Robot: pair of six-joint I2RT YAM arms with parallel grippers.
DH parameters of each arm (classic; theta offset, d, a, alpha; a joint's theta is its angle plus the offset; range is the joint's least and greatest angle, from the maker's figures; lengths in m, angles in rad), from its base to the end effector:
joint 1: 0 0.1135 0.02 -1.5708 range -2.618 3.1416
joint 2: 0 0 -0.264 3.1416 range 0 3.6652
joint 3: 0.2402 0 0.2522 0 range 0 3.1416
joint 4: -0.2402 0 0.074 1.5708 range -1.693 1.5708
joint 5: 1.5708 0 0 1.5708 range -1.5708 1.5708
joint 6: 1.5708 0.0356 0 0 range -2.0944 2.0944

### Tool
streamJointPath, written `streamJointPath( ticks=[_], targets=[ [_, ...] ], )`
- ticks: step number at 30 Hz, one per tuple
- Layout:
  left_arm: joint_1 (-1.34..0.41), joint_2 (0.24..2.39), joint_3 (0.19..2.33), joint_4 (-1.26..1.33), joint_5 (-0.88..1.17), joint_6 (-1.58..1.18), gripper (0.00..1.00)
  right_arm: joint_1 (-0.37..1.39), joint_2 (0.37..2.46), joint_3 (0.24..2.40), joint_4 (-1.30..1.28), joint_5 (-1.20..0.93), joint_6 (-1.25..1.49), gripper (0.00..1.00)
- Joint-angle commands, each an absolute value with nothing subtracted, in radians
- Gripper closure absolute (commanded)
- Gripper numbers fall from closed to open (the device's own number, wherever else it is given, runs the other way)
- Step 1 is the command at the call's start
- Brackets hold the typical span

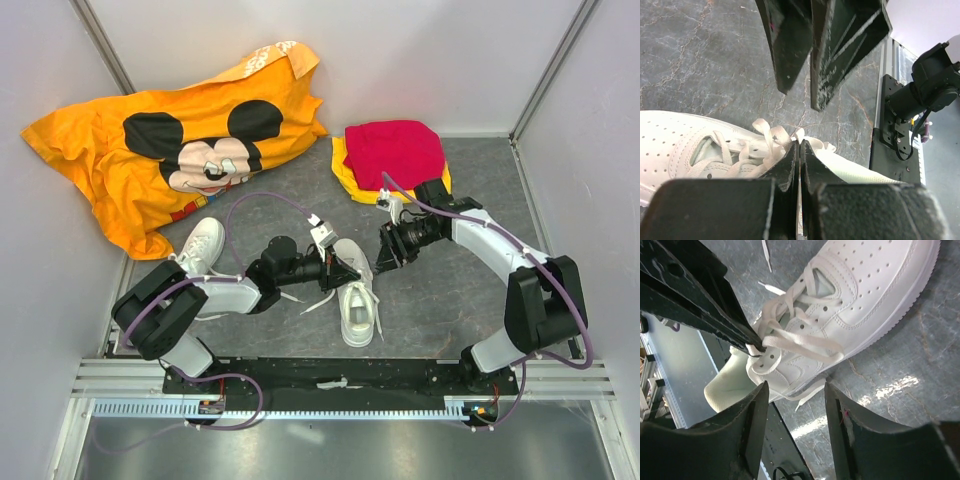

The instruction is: Tie the shoes

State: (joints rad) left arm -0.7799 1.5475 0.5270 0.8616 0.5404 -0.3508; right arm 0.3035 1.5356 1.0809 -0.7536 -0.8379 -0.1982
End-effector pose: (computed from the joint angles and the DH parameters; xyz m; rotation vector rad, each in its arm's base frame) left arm 0.1978 -0.2214 0.1835 0.8158 1.7044 -1.2700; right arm 0.2706 0.1125 0.2322 -0.8480 2.4575 1.1772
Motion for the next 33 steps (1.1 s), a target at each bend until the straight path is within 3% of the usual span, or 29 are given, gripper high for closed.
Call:
streamJointPath(
  ticks=[1, 5, 18, 21, 22, 24, 25, 33],
  targets=[
    [-0.772, 1.531, 0.551, 0.882, 0.531, -0.318, 0.98, 0.307, 1.558, 1.063, -0.753, -0.839, -0.230, 0.43],
    [-0.769, 1.532, 0.549, 0.879, 0.541, -0.316, 0.98, 0.310, 1.604, 1.080, -0.698, -0.822, -0.207, 0.37],
    [-0.750, 1.532, 0.558, 0.867, 0.555, -0.314, 0.98, 0.360, 1.736, 1.111, -0.627, -0.804, -0.190, 0.42],
    [-0.747, 1.534, 0.563, 0.867, 0.563, -0.314, 0.99, 0.373, 1.764, 1.138, -0.620, -0.805, -0.186, 0.54],
    [-0.747, 1.534, 0.564, 0.868, 0.564, -0.313, 0.98, 0.373, 1.775, 1.155, -0.618, -0.802, -0.184, 0.69],
    [-0.746, 1.531, 0.565, 0.868, 0.566, -0.313, 0.98, 0.374, 1.776, 1.172, -0.620, -0.798, -0.193, 0.84],
    [-0.746, 1.529, 0.563, 0.867, 0.571, -0.313, 0.98, 0.373, 1.775, 1.193, -0.618, -0.779, -0.195, 1.00],
    [-0.744, 1.516, 0.552, 0.864, 0.580, -0.304, 0.98, 0.388, 1.762, 1.314, -0.541, -0.785, -0.123, 1.00]
  ],
)
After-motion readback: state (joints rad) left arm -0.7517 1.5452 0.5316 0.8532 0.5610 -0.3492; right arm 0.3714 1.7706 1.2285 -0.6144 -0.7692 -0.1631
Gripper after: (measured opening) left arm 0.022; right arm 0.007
